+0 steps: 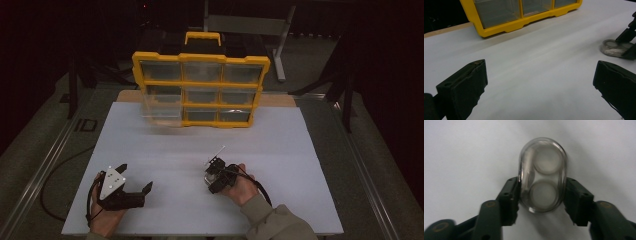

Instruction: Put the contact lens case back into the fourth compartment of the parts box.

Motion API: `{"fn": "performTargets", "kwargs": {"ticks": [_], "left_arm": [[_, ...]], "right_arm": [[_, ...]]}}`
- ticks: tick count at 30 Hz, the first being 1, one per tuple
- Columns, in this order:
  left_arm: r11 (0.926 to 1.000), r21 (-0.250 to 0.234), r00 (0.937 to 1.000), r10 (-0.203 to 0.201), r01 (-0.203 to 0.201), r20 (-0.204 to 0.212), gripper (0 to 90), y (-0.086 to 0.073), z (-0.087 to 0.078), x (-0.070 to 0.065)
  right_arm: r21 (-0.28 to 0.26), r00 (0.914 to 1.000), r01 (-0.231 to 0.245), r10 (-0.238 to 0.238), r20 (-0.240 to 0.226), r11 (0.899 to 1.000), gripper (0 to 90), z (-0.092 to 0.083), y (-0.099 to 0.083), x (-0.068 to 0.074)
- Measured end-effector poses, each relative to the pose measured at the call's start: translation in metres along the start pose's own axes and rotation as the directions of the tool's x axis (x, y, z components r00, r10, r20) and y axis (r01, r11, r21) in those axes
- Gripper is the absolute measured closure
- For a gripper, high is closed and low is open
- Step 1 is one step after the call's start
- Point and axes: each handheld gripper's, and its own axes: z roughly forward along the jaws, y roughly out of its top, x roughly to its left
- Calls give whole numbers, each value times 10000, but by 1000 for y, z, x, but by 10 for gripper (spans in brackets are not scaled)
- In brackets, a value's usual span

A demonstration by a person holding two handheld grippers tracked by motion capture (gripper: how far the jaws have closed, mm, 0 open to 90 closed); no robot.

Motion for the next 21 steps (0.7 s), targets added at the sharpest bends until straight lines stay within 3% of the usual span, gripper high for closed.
{"fn": "performTargets", "kwargs": {"ticks": [21], "left_arm": [[10000,34,10000,10,-10,9,1,-1,0,0]], "right_arm": [[-410,9988,153,-134,463,9990,487,4,17,0]]}}
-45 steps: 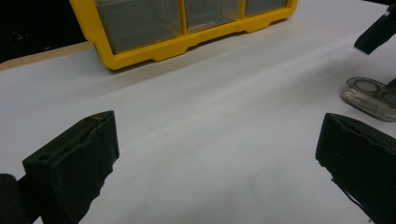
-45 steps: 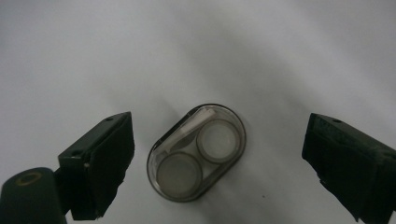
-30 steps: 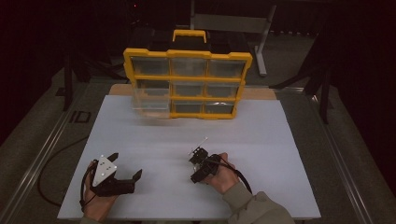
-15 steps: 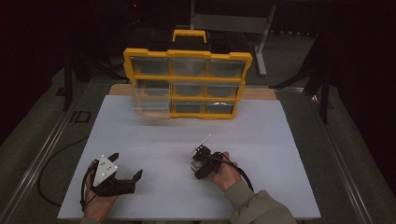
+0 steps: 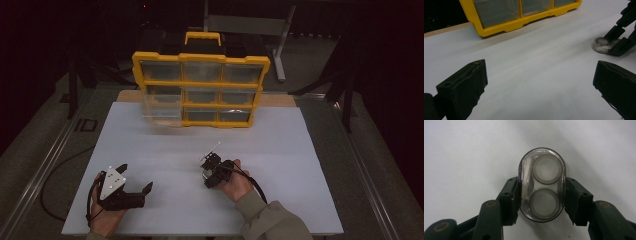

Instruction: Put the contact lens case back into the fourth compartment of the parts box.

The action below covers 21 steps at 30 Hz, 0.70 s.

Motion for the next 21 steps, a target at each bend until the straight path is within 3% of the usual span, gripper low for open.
{"fn": "performTargets", "kwargs": {"ticks": [9,21], "left_arm": [[10000,-16,10000,-13,13,0,1,0,0,0],[10000,-45,10000,-39,38,-17,1,0,0,1]], "right_arm": [[-385,9998,66,-73,-160,9992,487,-30,6,-8],[-544,9995,127,-142,-265,9984,487,-54,8,-25]]}}
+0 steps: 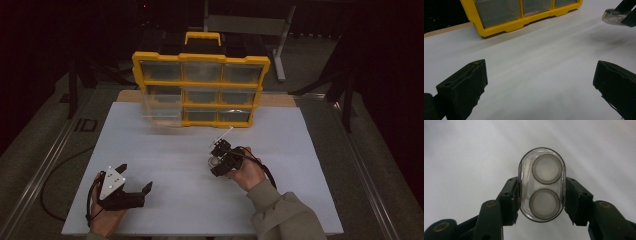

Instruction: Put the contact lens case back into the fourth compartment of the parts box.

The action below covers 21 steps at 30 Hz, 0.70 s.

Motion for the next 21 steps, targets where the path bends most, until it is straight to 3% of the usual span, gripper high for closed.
{"fn": "performTargets", "kwargs": {"ticks": [8,21], "left_arm": [[10000,-11,10000,-9,9,-7,1,0,0,0],[10000,-59,10000,-50,50,46,1,0,1,0]], "right_arm": [[4,10000,27,-27,55,10000,487,-13,3,-7],[85,9986,527,-527,-67,9986,487,-25,13,-14]]}}
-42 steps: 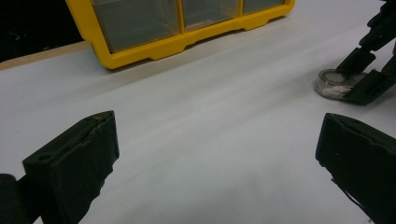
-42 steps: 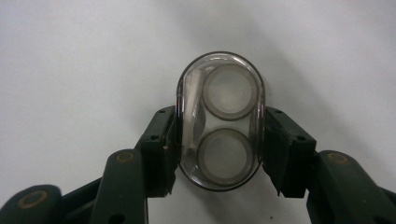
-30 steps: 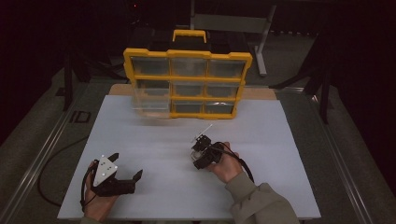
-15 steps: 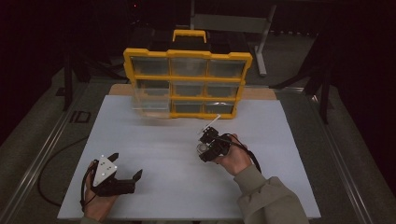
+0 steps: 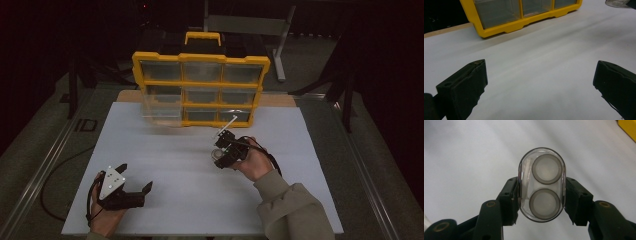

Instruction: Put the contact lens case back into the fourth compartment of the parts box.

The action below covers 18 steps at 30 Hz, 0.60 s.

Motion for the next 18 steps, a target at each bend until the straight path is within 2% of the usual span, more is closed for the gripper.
{"fn": "performTargets", "kwargs": {"ticks": [10,18], "left_arm": [[10000,-70,10000,-46,45,-28,1,0,-1,0],[10000,-63,10000,-29,29,-42,1,-2,-3,1]], "right_arm": [[-86,9993,347,-346,163,9994,487,-14,9,-4],[-282,9988,435,-428,242,9987,486,-22,16,-9]]}}
